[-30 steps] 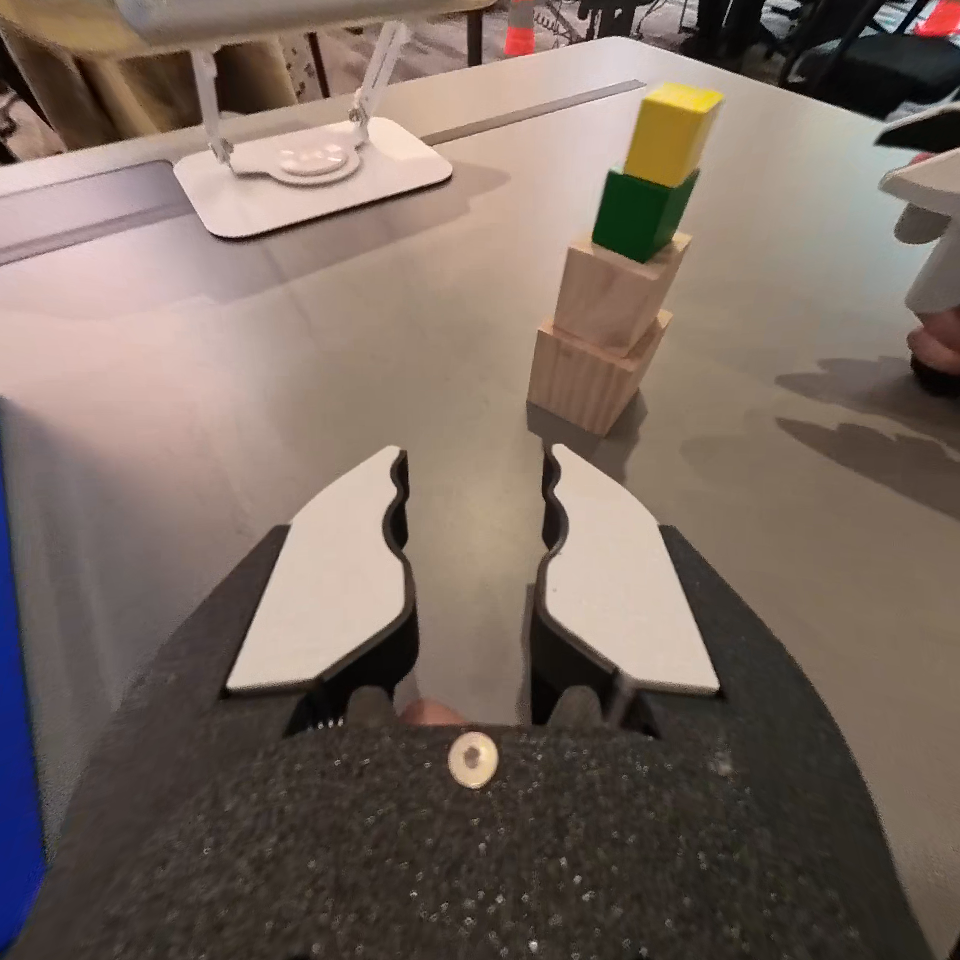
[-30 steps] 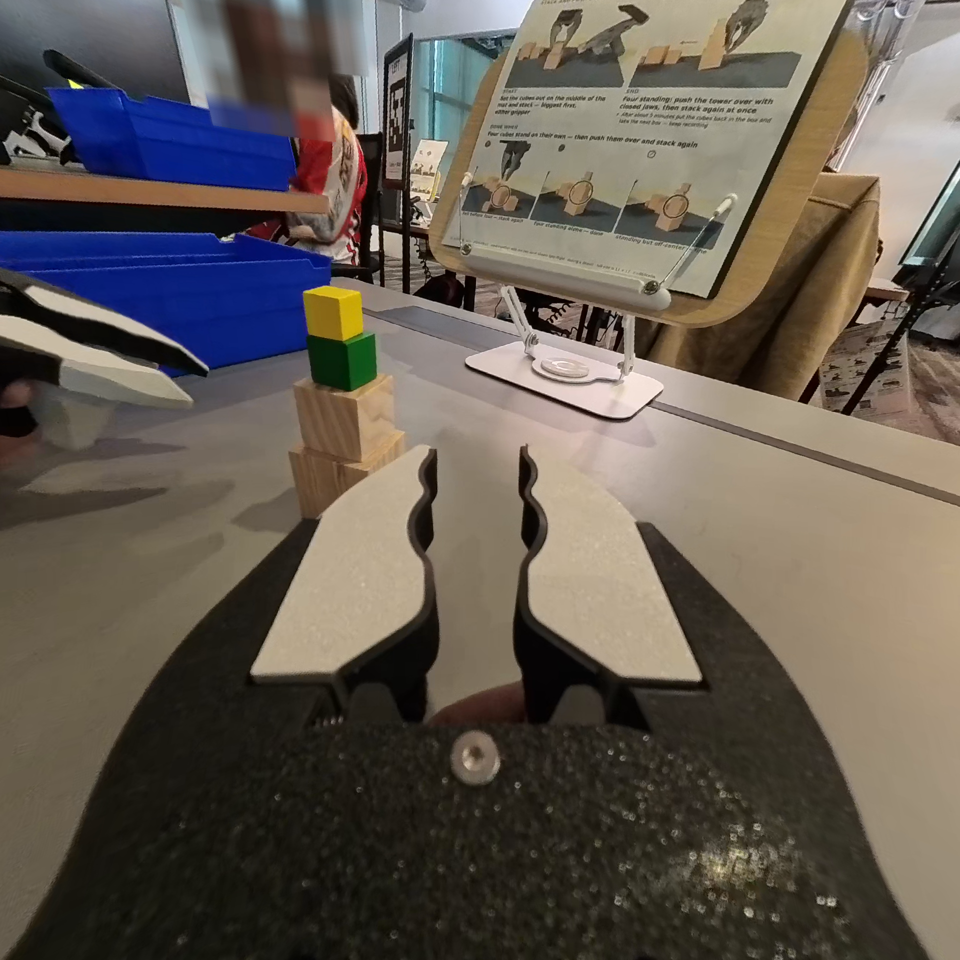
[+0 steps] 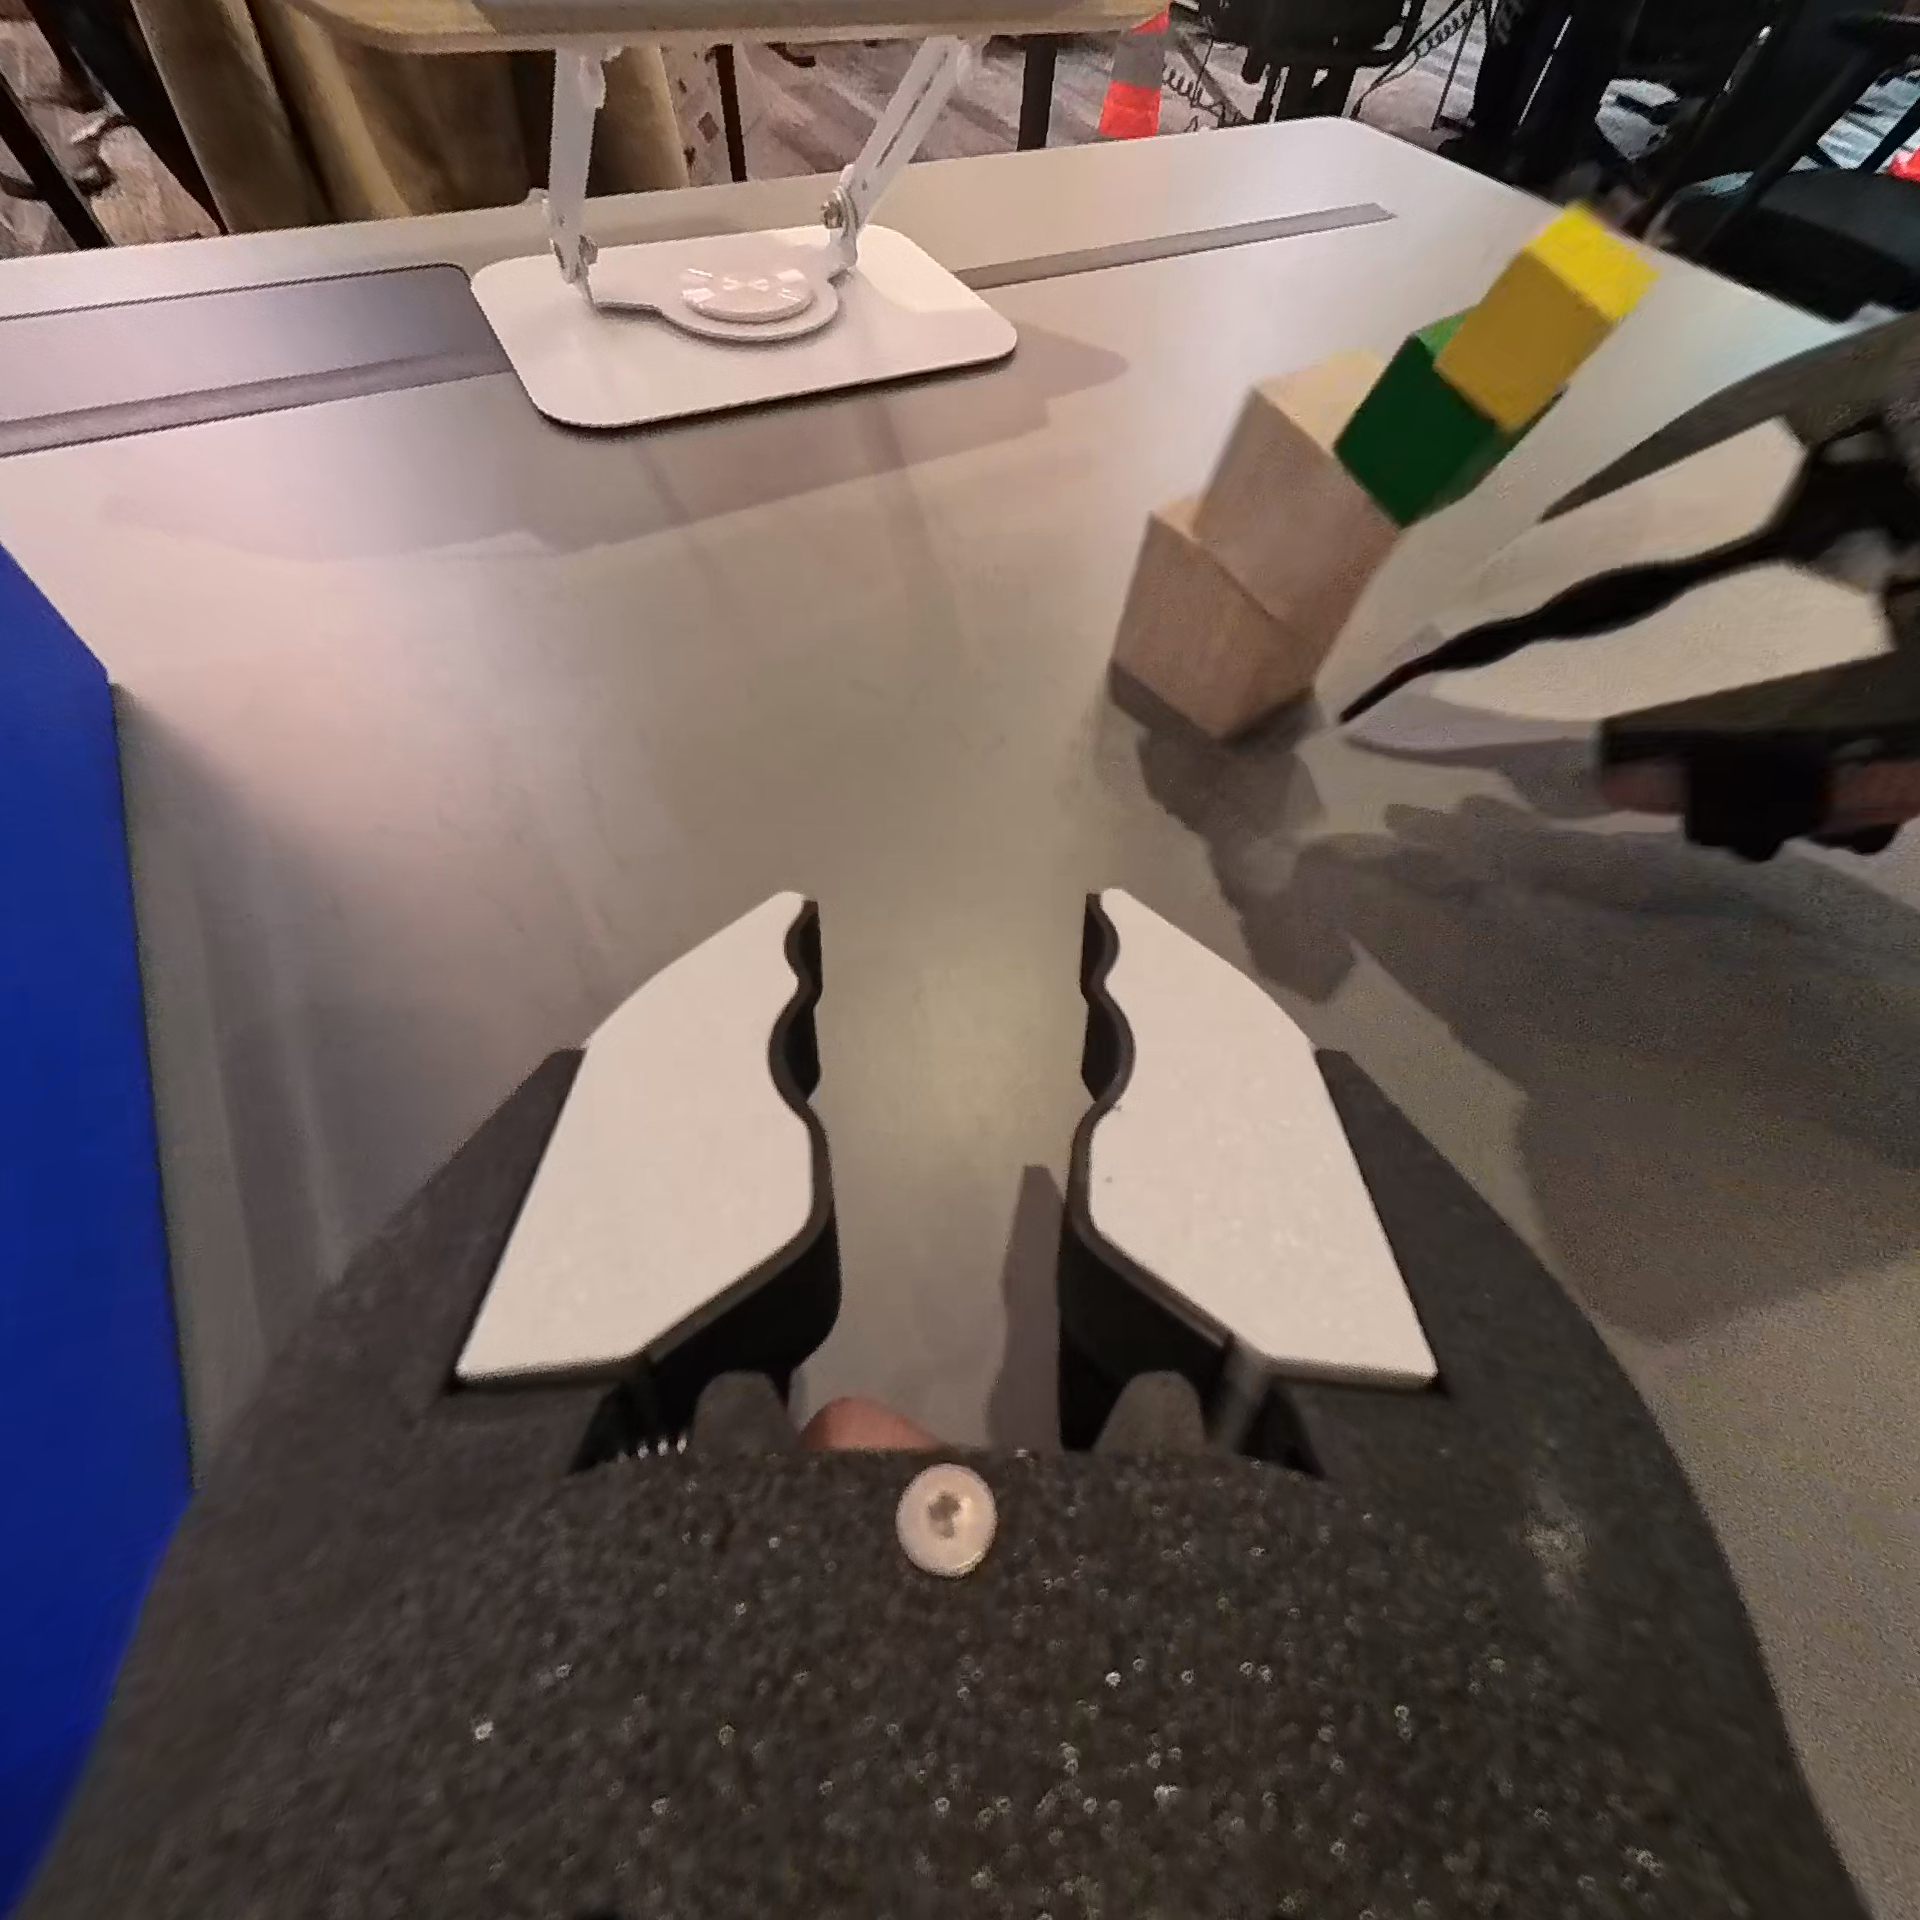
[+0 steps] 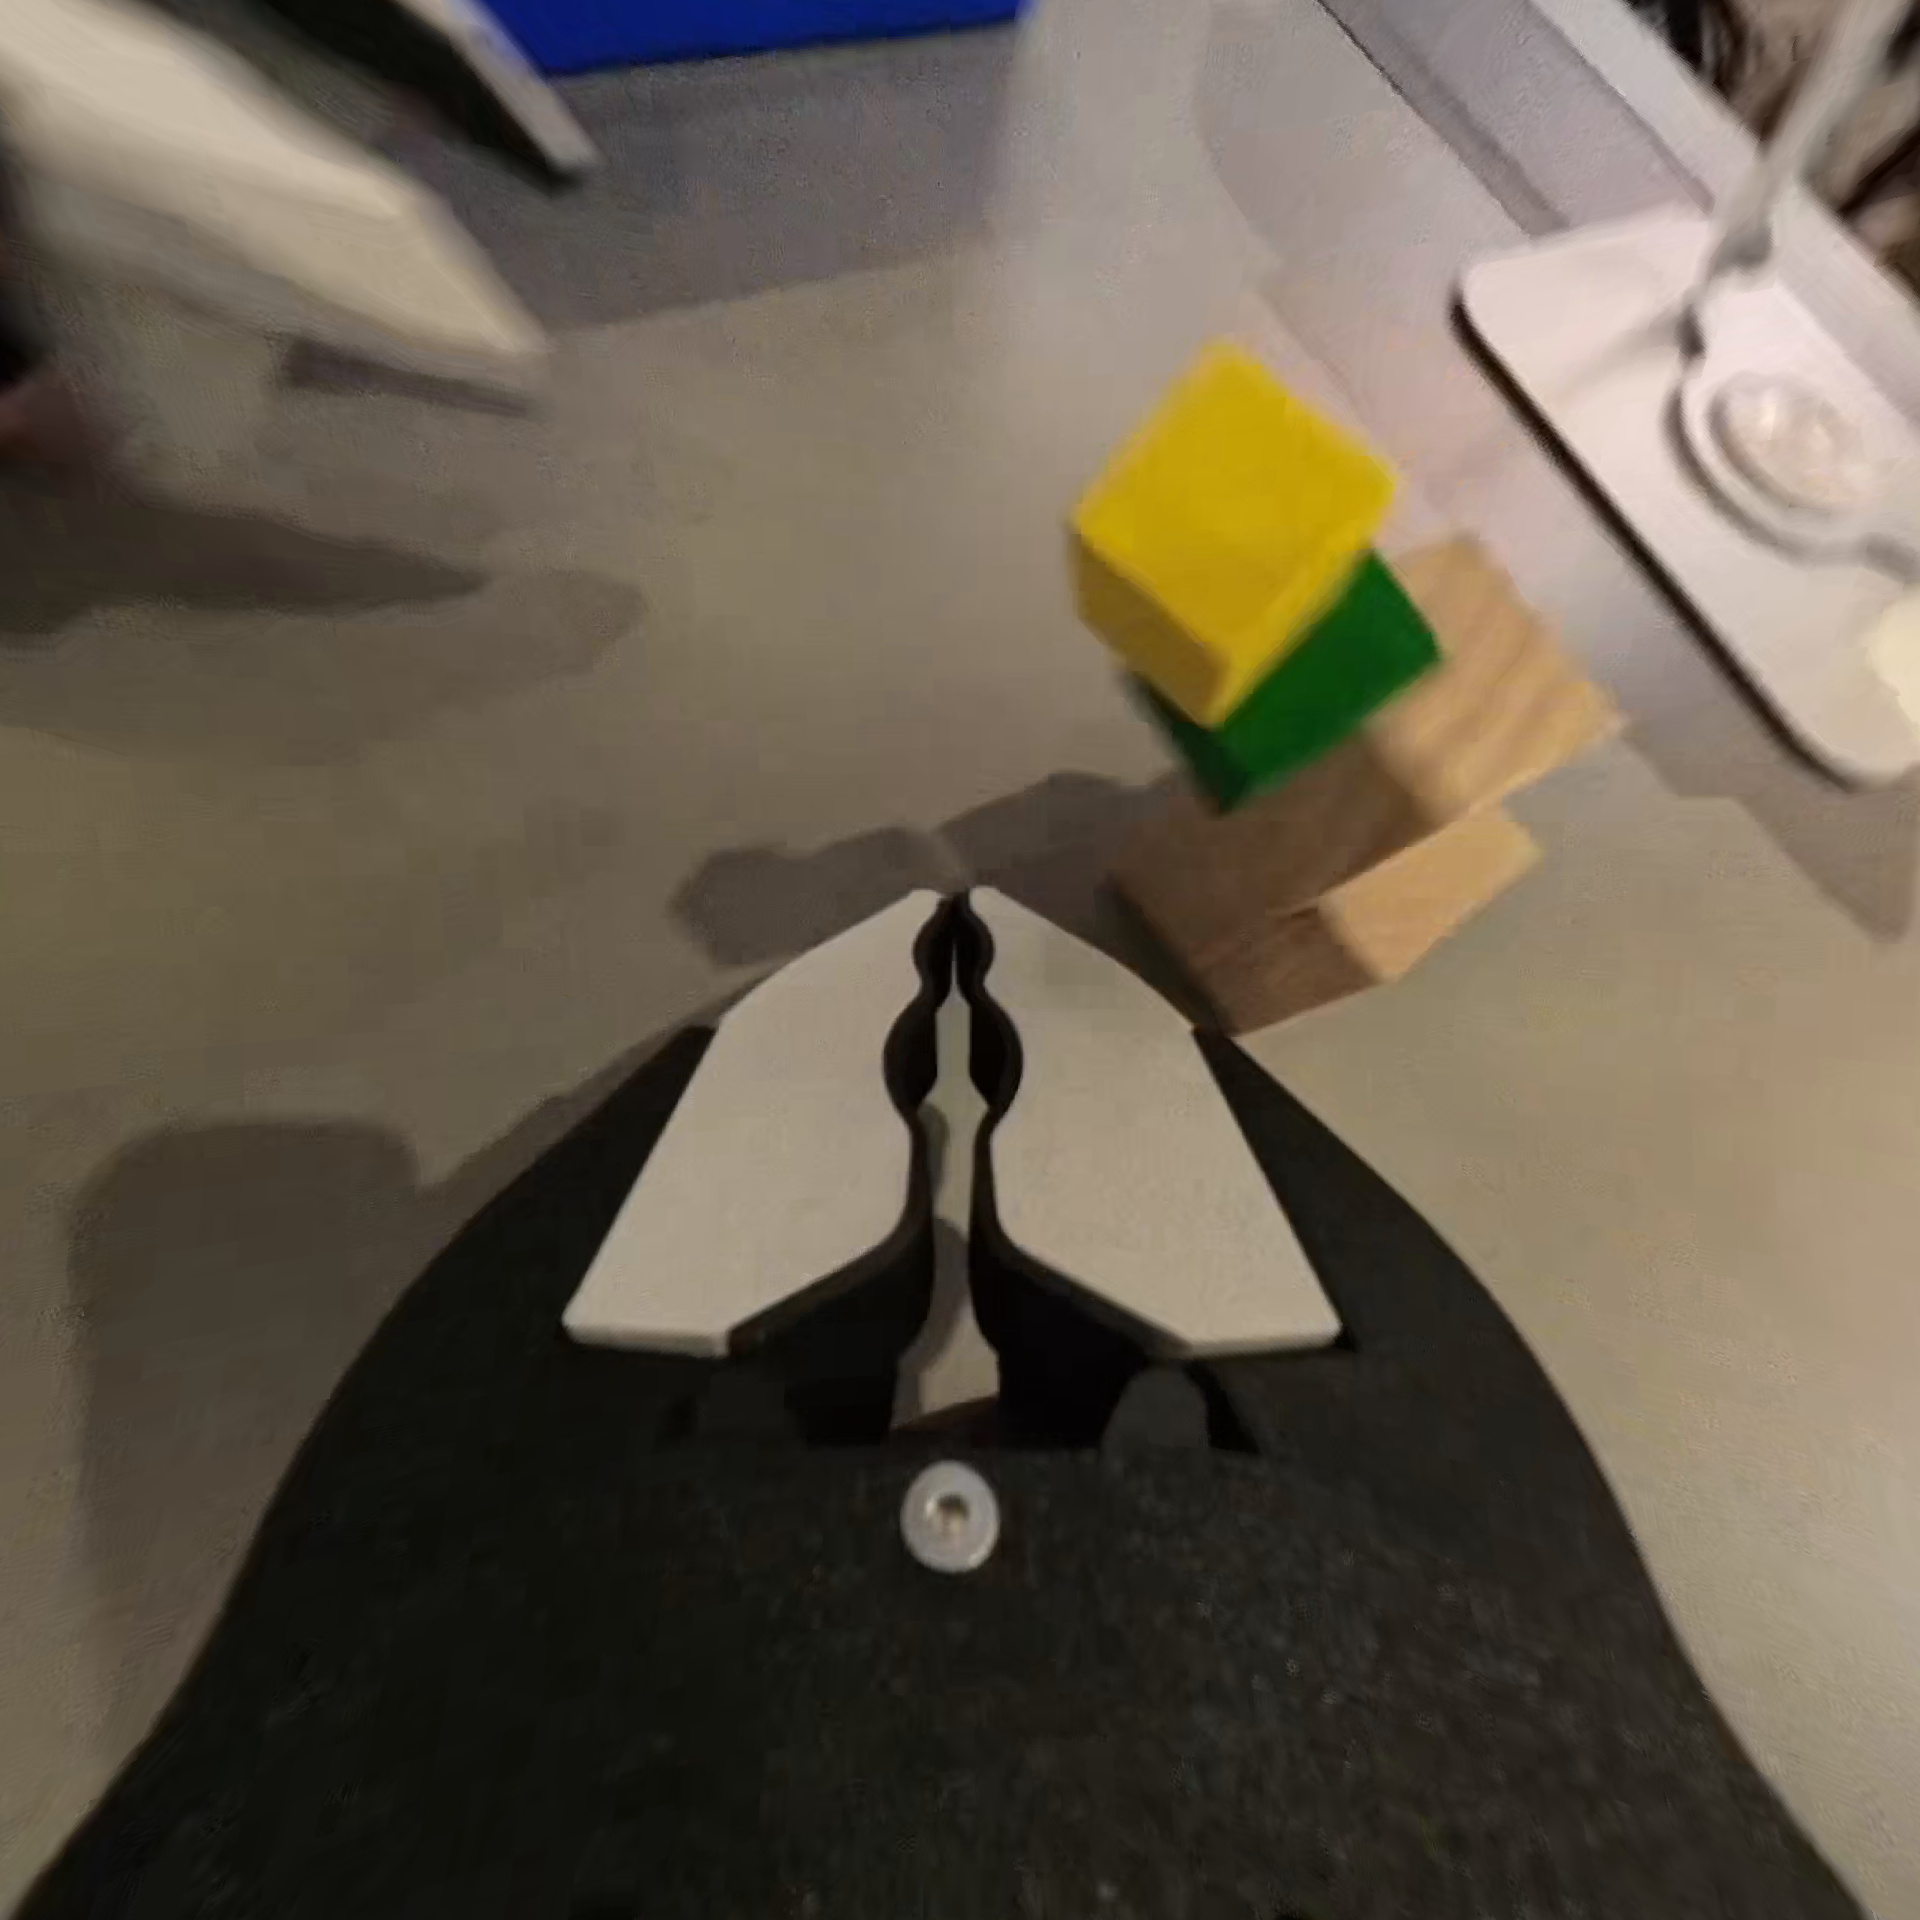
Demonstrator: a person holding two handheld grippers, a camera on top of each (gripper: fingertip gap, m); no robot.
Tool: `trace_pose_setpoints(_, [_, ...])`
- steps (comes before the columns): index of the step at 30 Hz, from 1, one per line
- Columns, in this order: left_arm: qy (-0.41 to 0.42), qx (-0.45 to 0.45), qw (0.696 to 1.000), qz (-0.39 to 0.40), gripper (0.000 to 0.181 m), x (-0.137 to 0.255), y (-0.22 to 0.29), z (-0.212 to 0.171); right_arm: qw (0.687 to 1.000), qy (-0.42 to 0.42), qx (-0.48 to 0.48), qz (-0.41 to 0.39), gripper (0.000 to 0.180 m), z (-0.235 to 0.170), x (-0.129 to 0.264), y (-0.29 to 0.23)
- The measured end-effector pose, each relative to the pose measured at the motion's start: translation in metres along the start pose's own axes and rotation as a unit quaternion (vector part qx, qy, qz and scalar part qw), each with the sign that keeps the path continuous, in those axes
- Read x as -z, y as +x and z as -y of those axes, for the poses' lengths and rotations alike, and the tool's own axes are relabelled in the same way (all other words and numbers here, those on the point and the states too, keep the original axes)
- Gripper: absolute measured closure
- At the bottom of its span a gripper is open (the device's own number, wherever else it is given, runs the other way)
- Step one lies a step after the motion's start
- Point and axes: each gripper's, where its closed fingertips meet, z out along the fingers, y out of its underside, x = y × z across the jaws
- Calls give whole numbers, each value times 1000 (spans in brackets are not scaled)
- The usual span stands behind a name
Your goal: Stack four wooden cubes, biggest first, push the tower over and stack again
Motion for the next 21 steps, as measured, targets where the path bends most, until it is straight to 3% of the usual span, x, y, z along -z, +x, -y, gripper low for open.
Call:
trace_pose_setpoints(2, [2, 0, 1000, -2, 133, 1, 1, 0, 997, -9, 80, -22, 180, -16, 19, -16])
trace_pose_setpoints(8, [-19, -4, 1000, 4, 133, -9, 3, -7, 996, -5, -33, -81, 180, -58, 48, 11])
trace_pose_setpoints(11, [-9, -7, 1000, 13, 133, -9, 3, -3, 993, 50, -73, -75, 180, -49, 60, 11])
trace_pose_setpoints(14, [-9, -8, 999, 33, 132, -11, -1, -3, 980, 117, -64, -147, 180, -43, 80, 30])
trace_pose_setpoints(16, [3, -9, 999, 49, 132, -10, -4, 0, 972, 159, -88, -152, 180, -39, 91, 38])
trace_pose_setpoints(21, [28, -19, 998, 59, 130, -5, -3, 6, 937, 279, -164, -132, 158, -27, 113, 58])
